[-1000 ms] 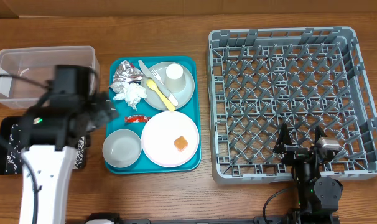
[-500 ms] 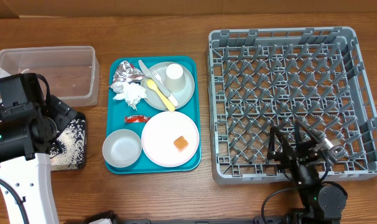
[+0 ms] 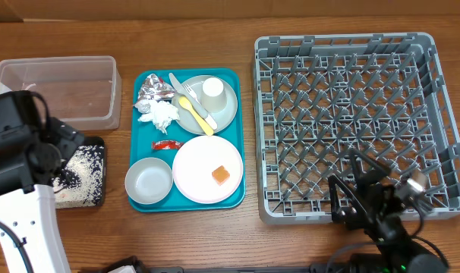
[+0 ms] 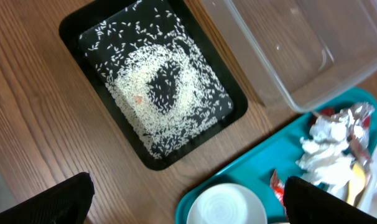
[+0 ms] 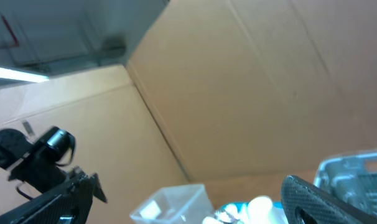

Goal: Sort waste into correct bins and load items into the dishwasher rack

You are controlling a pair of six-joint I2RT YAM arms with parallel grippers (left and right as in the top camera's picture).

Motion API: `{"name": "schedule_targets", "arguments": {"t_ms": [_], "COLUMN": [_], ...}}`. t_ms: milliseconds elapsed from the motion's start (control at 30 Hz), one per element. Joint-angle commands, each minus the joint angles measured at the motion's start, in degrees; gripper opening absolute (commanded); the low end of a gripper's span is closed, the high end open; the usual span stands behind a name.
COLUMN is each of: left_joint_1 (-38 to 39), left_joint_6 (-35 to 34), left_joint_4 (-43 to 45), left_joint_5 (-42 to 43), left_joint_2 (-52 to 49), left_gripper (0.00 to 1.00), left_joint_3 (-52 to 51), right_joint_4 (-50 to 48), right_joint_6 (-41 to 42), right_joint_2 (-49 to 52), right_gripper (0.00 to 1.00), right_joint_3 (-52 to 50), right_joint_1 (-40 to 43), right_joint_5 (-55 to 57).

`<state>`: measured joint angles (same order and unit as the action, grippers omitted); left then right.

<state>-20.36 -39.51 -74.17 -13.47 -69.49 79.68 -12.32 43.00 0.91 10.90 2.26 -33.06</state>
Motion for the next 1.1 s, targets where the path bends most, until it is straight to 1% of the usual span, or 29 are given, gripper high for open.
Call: {"name": "schedule_targets", "arguments": {"t_ms": [0,100,200,267,400,533,567,633,733,833,933,1000,1067], "left_joint_1": [-6.2,-9.8,-12.7,-13.9,-14.9,-14.9,-14.9,-14.9,-14.9,-14.9,-14.9,-14.9,-14.9], "left_joint_6": [-1.2,0.3,0.3,0.3,0.0,0.1,0.1,0.1,0.1,0.1,0.1,0.1,0.1], "left_joint_4": [0.7,0.7,0.9,1.0,1.0,0.9,0.9,0.9,0.9,0.9,0.9,0.9,0.9], "left_joint_5": [6.0,9.0,7.9,7.1,7.4,7.3,7.3,7.3,7.3,7.3,7.3,7.3,7.3], "left_joint_2": [-0.2,-0.2,-0.2,-0.2,-0.2,-0.2,-0.2,-0.2,-0.2,-0.2,-0.2,-0.2,-0.2], "left_gripper": [1.0,1.0,1.0,1.0,1.0,1.0,1.0,1.0,1.0,1.0,1.0,1.0,1.0], "left_joint_3": [1.1,1.1,1.1,1.1,1.1,1.1,1.1,1.1,1.1,1.1,1.1,1.1,1.1], "right_joint_4": [8.7,15.7,20.0,21.0,22.1,21.5,20.9,20.9,23.0,28.7,33.4,35.1,35.6], "right_joint_6": [-10.2,-14.4,-16.7,-18.0,-18.0,-18.0,-19.2,-20.7,-23.8,-27.3,-28.1,-28.1,-27.9], "right_joint_2": [3.3,8.1,15.0,19.4,27.9,35.4,39.1,43.5,49.9,57.4,64.3,68.6,72.7], "right_gripper": [1.0,1.0,1.0,1.0,1.0,0.99,1.0,1.0,1.0,1.0,1.0,1.0,1.0], "right_joint_3": [13.2,20.8,28.2,31.9,38.1,41.8,43.5,45.8,50.0,56.0,61.3,64.0,65.6], "right_joint_1": [0.1,0.1,0.1,0.0,-0.3,-4.2,-8.0,-13.7,-22.9,-33.1,-40.3,-43.5,-45.7], "right_joint_5": [-1.1,-1.2,-2.9,-5.3,-8.9,-9.0,-8.1,-4.4,3.9,17.9,29.5,32.1,32.1]}}
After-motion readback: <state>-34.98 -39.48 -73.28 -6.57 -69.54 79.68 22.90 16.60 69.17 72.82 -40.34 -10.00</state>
